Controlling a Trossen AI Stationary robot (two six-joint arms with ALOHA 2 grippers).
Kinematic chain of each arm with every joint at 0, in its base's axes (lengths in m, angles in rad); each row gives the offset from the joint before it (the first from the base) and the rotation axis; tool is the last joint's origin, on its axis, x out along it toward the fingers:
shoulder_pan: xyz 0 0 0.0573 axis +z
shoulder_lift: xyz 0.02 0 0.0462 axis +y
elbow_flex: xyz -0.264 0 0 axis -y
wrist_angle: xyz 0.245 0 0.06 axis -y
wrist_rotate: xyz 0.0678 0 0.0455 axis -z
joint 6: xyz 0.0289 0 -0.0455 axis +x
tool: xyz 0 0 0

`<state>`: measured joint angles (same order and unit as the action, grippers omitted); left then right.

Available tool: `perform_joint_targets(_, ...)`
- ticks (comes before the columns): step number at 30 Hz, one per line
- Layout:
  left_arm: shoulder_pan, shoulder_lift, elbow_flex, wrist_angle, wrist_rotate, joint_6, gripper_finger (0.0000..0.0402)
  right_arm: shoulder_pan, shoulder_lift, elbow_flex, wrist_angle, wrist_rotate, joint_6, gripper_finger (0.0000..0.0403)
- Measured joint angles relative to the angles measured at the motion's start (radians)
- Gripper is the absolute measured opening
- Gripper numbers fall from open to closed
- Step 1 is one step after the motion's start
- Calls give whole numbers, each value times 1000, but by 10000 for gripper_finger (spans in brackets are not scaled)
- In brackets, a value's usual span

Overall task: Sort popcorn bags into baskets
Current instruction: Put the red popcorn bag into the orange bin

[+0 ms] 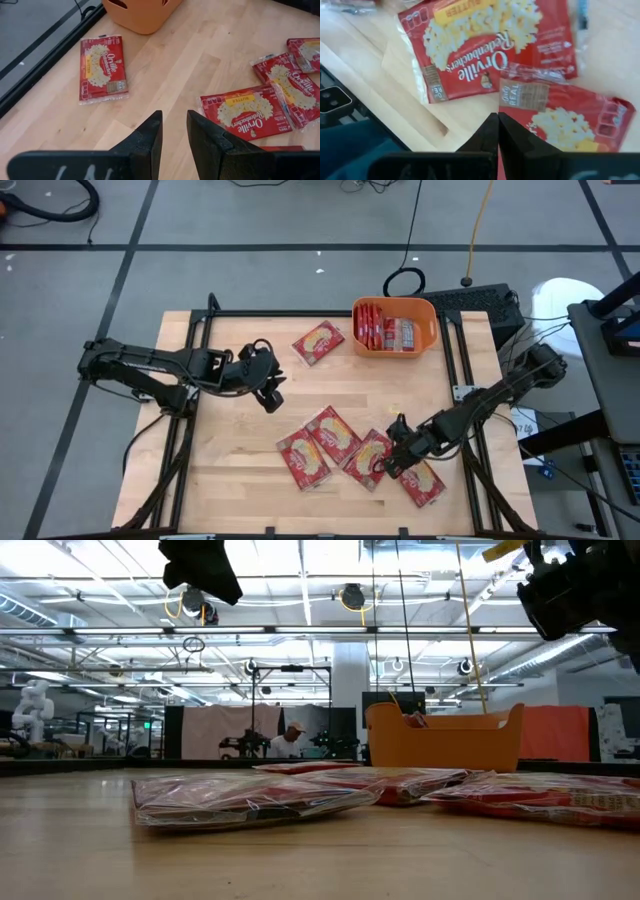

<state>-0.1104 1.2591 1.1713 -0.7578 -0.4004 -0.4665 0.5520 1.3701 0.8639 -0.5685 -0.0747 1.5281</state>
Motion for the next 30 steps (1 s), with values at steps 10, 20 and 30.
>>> perform_joint_targets(10,0,0,0,-2,6,1,93,91,34,1,54,-33,87,7)
perform_joint_targets(20,0,0,0,-14,10,23,93,248,117,85,57,-43,301,75)
perform_joint_targets(30,0,11,0,-17,10,70,93,299,162,98,78,127,420,204)
